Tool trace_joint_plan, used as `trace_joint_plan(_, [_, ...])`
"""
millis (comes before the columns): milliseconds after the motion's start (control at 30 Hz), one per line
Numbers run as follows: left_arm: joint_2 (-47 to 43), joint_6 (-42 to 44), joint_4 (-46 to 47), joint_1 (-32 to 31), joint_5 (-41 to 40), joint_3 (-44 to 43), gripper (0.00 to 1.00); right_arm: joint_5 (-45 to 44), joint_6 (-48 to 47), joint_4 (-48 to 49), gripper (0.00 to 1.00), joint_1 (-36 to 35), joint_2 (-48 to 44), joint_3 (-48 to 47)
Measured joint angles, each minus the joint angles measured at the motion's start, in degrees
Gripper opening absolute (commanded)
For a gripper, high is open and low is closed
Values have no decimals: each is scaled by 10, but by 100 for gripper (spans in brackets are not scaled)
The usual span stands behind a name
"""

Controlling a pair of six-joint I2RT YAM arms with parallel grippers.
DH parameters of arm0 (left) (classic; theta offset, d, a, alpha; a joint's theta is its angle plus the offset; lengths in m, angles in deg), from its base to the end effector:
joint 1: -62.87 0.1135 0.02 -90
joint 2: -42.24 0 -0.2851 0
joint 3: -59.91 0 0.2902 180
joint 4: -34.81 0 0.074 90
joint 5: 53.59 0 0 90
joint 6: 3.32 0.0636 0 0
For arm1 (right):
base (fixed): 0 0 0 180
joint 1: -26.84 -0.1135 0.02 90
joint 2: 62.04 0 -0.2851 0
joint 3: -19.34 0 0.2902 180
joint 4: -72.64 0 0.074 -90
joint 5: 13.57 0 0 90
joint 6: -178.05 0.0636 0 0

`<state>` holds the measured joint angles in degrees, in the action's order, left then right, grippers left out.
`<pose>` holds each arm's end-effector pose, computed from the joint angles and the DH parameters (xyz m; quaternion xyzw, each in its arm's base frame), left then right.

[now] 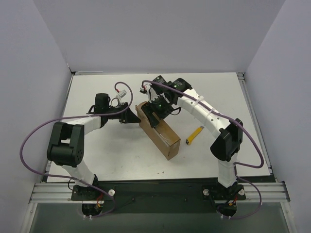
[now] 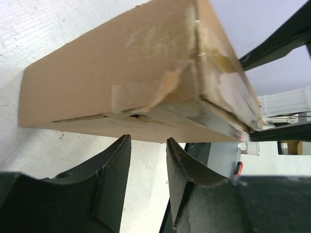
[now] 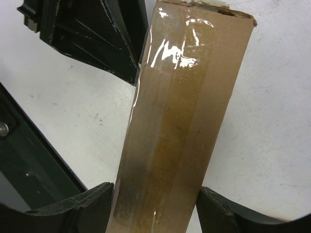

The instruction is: Unpack the express box

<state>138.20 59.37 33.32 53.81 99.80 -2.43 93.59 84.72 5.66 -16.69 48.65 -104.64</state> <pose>0.3615 -0.1152 0.1774 0.1193 0.7839 -0.5654 0.2271 0.3372 0.3462 0.3383 -0.4163 0.8436 0.2390 0.2406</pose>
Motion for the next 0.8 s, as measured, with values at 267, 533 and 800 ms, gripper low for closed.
trace_joint_plan(267, [52, 45, -52, -4, -13, -35, 45, 90, 17, -2, 63, 52, 0, 7])
trace_joint_plan(533, [81, 75, -83, -6, -21, -57, 45, 208, 53, 0, 58, 115, 0, 33])
trace_joint_plan(800, [100, 85, -101, -7, -27, -66, 45, 179, 62, 3, 100, 112, -3, 27])
